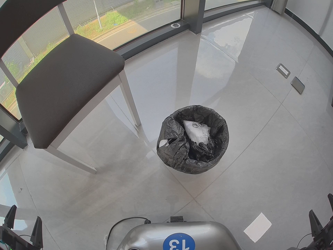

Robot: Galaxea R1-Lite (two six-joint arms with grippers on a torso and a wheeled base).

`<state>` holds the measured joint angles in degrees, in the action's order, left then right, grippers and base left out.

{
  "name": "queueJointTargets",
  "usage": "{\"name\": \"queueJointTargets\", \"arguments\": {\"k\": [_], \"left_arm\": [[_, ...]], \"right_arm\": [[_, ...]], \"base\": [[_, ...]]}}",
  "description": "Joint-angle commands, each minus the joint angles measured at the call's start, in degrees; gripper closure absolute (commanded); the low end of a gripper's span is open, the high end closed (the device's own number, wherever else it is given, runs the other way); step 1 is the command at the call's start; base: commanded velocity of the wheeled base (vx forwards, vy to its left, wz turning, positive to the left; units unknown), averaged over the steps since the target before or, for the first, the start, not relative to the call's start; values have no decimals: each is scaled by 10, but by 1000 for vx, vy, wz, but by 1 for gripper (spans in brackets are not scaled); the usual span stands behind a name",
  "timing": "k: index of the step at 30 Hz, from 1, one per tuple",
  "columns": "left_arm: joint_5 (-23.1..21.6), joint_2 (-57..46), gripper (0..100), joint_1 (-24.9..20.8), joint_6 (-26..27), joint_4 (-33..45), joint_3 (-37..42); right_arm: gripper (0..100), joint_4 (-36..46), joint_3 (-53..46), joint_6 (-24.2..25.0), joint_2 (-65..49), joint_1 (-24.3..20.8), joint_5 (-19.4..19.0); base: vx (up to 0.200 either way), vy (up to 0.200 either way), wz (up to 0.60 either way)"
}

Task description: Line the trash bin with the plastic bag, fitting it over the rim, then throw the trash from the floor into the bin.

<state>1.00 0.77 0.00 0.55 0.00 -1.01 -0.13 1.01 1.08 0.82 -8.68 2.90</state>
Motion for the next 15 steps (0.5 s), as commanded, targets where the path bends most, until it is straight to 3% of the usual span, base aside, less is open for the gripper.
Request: {"name": "queueJointTargets", "arguments": {"k": [1, 8, 11, 15], "left_arm": [[1, -7, 0, 0, 1, 0, 10], [-1, -7, 0, 0, 2, 0, 9], [-1, -7, 0, 0, 2, 0, 9], [-1, -7, 0, 0, 2, 0, 9]], "right_arm": [[0, 2, -9, -8, -8, 75, -4], [0, 1, -9, -7, -8, 60, -4], [0, 0, -10, -23, -8, 27, -31], [0, 0, -10, -16, -8, 31, -32]], "base": [[0, 0, 0], [0, 0, 0], [0, 0, 0], [0, 0, 0]]}}
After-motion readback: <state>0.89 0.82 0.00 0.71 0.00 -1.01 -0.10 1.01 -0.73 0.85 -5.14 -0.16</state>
